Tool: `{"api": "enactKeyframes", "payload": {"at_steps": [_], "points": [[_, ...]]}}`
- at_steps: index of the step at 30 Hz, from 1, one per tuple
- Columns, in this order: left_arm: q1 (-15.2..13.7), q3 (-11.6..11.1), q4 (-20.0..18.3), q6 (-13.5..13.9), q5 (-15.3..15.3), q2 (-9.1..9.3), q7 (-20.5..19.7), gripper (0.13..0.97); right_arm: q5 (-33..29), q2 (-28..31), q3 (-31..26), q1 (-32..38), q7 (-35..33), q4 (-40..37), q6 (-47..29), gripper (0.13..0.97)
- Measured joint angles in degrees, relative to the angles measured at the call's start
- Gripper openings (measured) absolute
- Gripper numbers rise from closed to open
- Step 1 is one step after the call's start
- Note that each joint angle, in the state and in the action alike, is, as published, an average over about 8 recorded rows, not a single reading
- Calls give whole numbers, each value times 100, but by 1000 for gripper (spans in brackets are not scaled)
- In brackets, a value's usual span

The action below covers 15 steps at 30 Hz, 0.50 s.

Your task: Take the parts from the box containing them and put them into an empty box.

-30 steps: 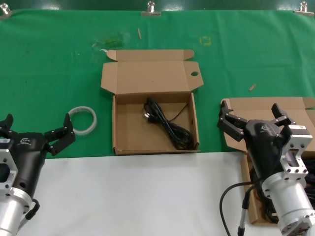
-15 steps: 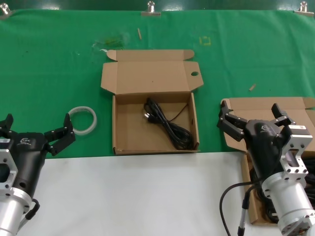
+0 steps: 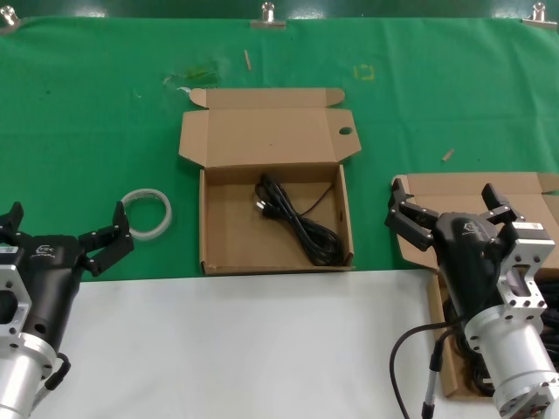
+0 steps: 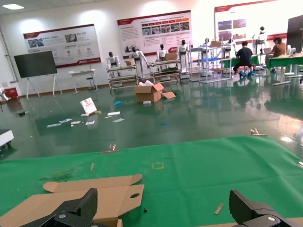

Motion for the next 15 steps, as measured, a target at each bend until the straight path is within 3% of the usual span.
{"api": "enactKeyframes", "payload": {"at_steps": [15], "points": [[0, 0, 0, 0, 0, 0, 0, 965, 0, 0, 0, 0, 0, 0, 0, 966]]}}
